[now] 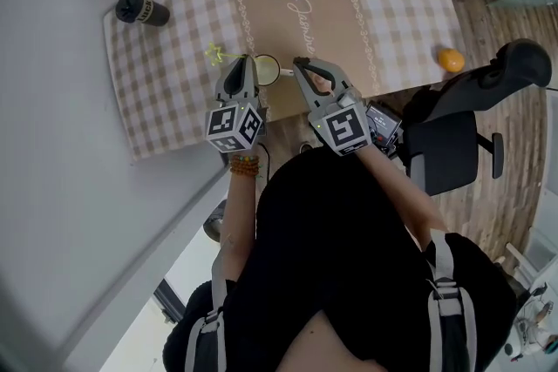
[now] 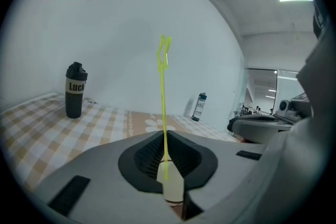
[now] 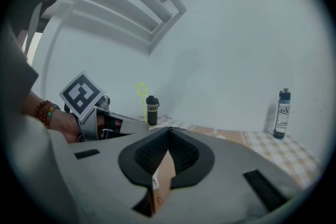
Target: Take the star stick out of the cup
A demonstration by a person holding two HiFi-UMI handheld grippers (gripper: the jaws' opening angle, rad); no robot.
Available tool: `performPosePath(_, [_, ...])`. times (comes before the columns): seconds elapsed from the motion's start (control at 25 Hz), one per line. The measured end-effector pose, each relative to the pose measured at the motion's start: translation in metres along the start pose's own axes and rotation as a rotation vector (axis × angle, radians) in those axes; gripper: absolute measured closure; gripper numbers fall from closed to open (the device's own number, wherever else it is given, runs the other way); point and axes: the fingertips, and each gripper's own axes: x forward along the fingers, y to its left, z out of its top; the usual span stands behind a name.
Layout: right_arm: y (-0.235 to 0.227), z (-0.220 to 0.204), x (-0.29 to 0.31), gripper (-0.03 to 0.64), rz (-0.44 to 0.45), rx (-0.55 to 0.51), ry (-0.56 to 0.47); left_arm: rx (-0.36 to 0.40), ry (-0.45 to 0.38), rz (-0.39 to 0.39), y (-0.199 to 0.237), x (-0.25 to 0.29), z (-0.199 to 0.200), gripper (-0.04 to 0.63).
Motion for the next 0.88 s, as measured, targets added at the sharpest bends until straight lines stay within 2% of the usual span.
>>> performPosePath(0.36, [-0.002,0.002,0.000,0.611,-0.020,0.001,0.000,-0.002,-0.041,-0.040,-0.011,-0.016,0.016,0.586])
performPosePath(0.88, [0.022,0.023,0.005,0.611,0.016,-0.013,-0.045,0.032,-0.123,-0.056,-0.026,-0.055,0.049,0.584])
